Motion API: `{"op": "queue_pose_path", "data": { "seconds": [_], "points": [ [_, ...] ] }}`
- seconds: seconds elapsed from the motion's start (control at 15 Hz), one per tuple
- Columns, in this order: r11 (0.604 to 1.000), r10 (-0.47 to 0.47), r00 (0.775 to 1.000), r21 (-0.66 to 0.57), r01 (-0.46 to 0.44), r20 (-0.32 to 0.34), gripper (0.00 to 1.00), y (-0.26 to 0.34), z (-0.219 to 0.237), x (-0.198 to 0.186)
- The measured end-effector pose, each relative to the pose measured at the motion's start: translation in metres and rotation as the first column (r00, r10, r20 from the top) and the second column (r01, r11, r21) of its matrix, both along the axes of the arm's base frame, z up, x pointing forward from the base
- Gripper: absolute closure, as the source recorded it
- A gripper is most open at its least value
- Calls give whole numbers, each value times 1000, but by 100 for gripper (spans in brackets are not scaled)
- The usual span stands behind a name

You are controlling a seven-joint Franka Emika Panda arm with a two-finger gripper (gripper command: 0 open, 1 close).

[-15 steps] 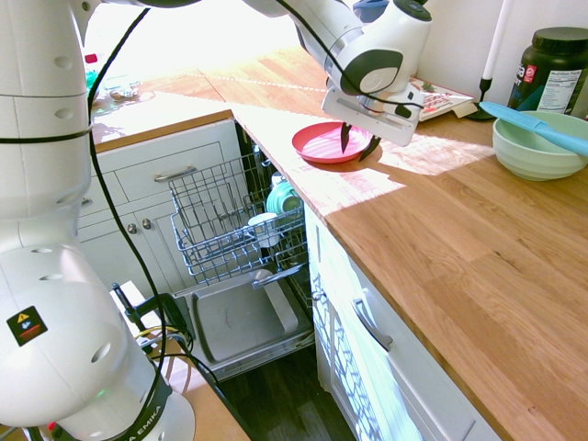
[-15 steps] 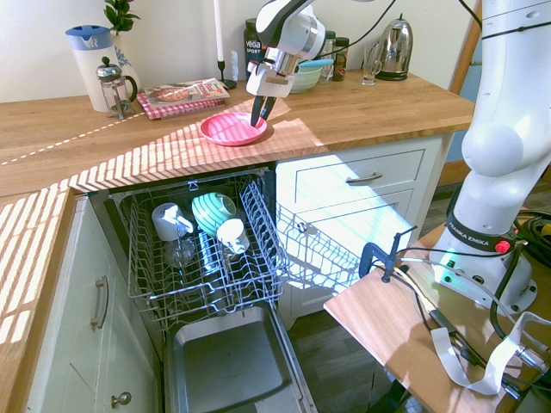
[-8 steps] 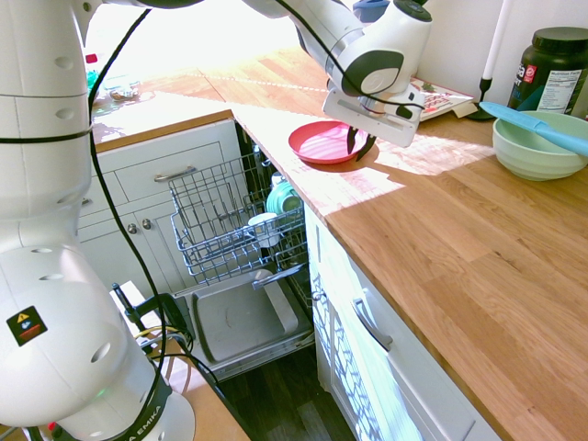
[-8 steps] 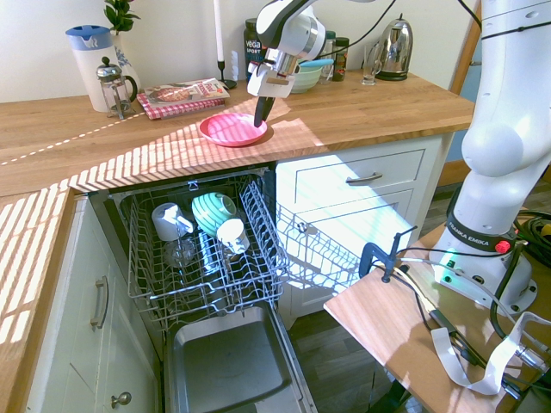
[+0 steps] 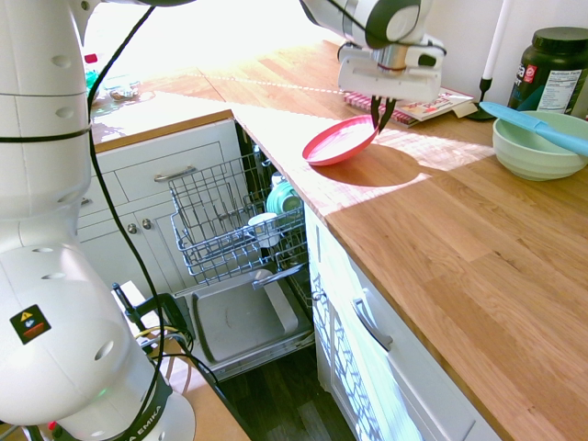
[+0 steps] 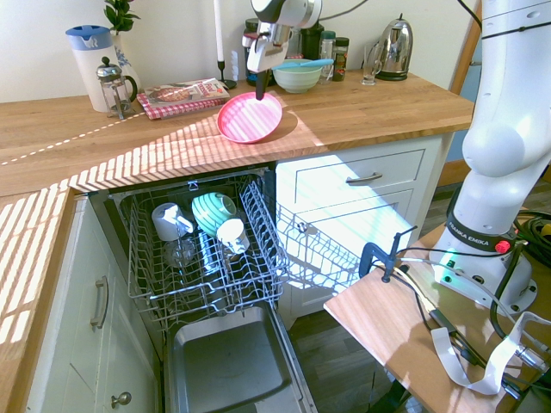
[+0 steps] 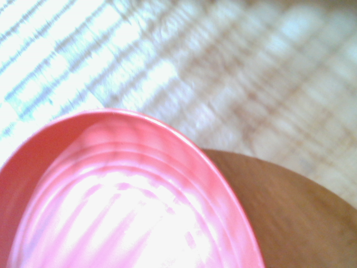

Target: Put the plate in the dishwasher

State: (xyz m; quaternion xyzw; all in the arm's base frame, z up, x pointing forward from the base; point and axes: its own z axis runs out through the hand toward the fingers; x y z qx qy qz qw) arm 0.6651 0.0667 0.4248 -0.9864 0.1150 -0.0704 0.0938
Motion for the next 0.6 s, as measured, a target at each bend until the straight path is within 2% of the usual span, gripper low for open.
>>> {"op": "queue_pose_path", "data": {
  "seconds": [0.13, 0.27, 0.4, 0.6],
  "points": [
    [996, 57, 997, -74, -53, 54, 100, 43, 44, 5],
    [978, 116, 988, -188, -95, 103, 100, 110, 64, -11],
    [945, 176, 971, -306, -120, 162, 100, 194, 53, -51],
    [882, 279, 928, -449, -145, 249, 100, 303, 11, -142]
  ]
}}
